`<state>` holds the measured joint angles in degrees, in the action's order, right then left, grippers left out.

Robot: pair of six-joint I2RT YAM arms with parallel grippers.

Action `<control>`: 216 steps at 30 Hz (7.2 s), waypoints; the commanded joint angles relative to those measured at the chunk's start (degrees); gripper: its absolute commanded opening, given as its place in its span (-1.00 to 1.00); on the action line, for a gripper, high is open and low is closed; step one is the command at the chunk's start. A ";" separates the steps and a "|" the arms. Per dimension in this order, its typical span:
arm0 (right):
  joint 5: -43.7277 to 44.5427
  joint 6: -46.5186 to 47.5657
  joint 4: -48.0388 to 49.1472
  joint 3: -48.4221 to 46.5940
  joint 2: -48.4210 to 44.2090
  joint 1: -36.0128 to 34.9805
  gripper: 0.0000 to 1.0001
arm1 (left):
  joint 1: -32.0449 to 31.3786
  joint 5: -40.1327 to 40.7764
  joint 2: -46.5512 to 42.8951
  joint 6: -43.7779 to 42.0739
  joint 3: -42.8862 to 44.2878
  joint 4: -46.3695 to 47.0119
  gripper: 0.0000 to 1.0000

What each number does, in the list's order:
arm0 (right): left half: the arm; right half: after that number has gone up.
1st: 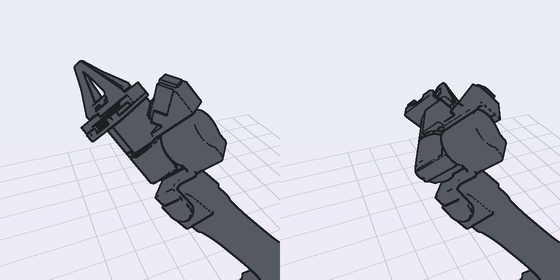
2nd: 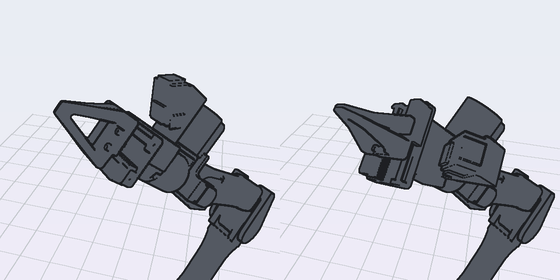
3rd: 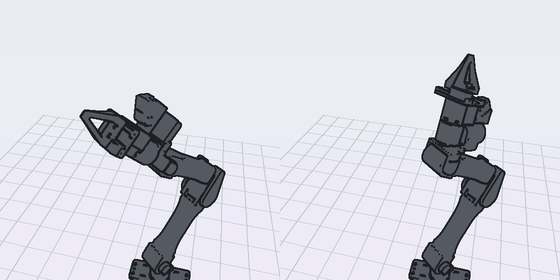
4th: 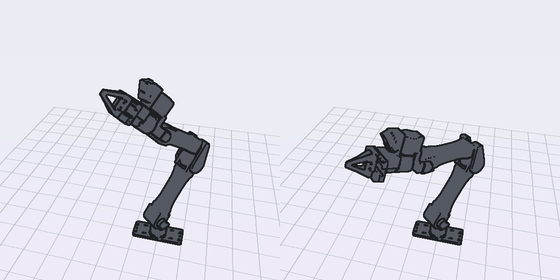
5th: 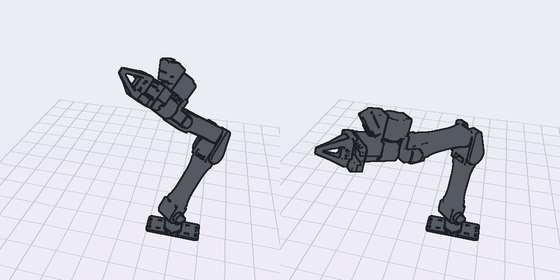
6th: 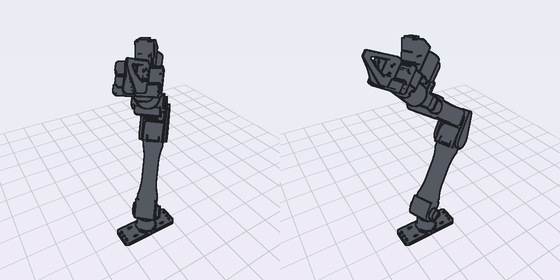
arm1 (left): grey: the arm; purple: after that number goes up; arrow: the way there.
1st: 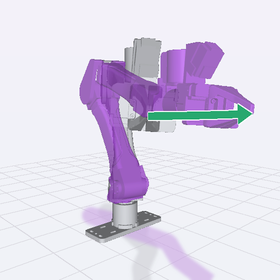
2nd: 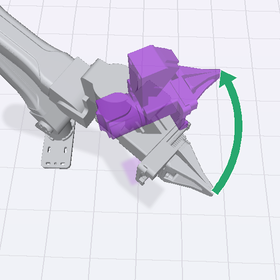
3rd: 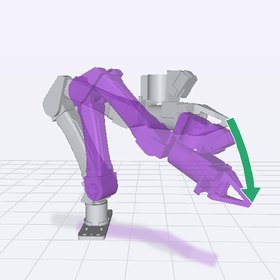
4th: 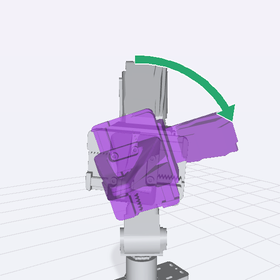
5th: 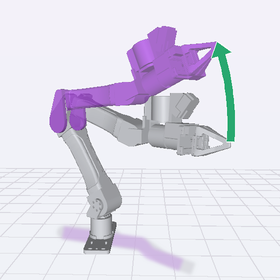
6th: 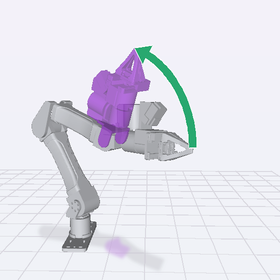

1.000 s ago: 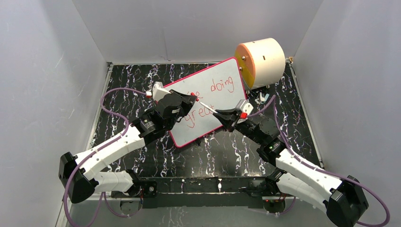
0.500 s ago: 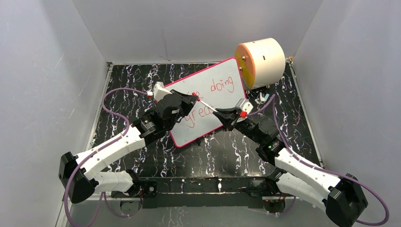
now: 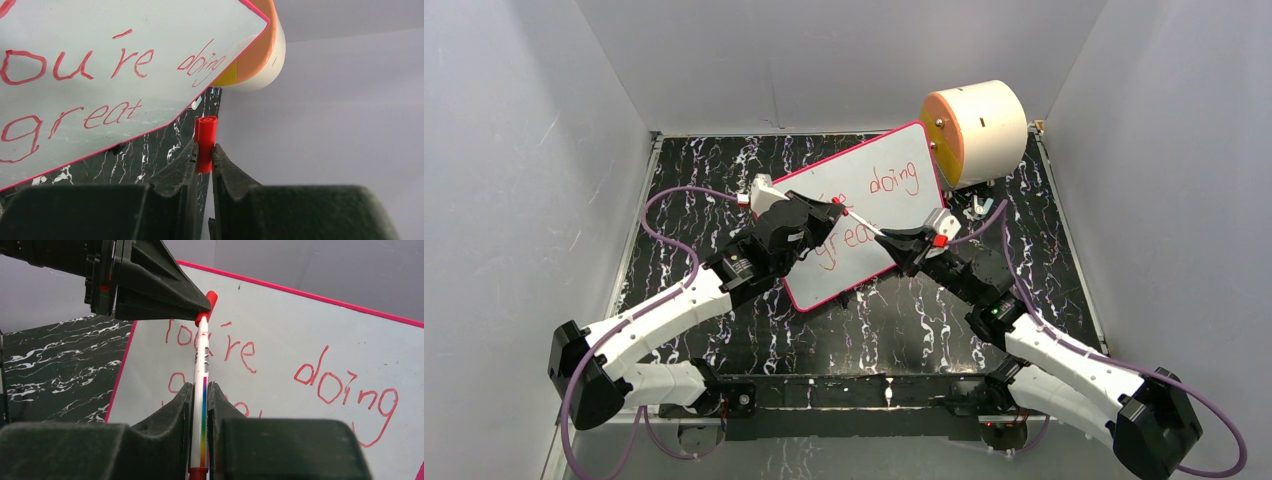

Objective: Write a sentence on the whiteboard
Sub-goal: Close the whiteboard marker at the center of the board, then place the whiteboard marker at the center of the board.

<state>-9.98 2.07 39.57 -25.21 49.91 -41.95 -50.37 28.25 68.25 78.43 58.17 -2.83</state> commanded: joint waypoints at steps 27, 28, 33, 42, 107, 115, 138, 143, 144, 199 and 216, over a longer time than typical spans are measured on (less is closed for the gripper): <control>1.42 -1.10 3.14 0.54 -0.79 0.36 -1.00 | 0.10 0.82 -1.90 -0.65 -1.32 2.57 -1.00; 1.60 -1.10 3.14 0.52 -0.81 0.36 -1.00 | 0.10 0.65 -1.83 -0.65 -1.45 2.54 -1.00; 2.30 -1.45 3.78 0.64 -0.54 0.38 -1.00 | 0.10 -0.21 -1.39 -1.26 -1.32 4.55 -1.00; 3.77 -3.09 6.45 1.17 0.04 0.38 -1.00 | 0.10 -1.94 -0.55 -1.55 -1.52 5.40 -1.00; 4.38 -12.23 38.02 7.46 9.46 0.38 -1.00 | 6.14 -18.94 4.53 -19.02 6.23 13.86 -0.34; 4.86 -12.70 37.73 6.83 9.94 0.38 -1.00 | 6.16 -22.43 5.25 -18.18 5.65 14.97 -0.99; 16.53 -20.80 44.67 0.31 17.06 0.43 -1.00 | 3.64 -31.59 5.70 -12.81 -4.81 30.54 -1.00; 15.52 -25.04 44.78 -1.67 19.00 1.09 -1.00 | 1.96 -31.85 6.58 -13.21 -5.44 32.22 -1.00; 14.98 -27.47 44.39 -1.96 19.19 1.55 -1.00 | 1.71 -31.90 6.67 -13.30 -5.75 32.85 -1.00; -12.78 -21.78 -28.96 12.76 -7.40 9.79 -1.00 | -0.87 21.81 -33.20 -45.89 -7.22 -28.35 0.74; -5.65 -26.59 -33.20 14.55 -0.60 9.80 -0.89 | -0.86 25.43 -37.94 -47.91 -8.65 -29.42 0.76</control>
<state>-20.18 -24.08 10.17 -11.07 50.61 -32.32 -51.44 50.35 30.30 31.00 49.32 -30.98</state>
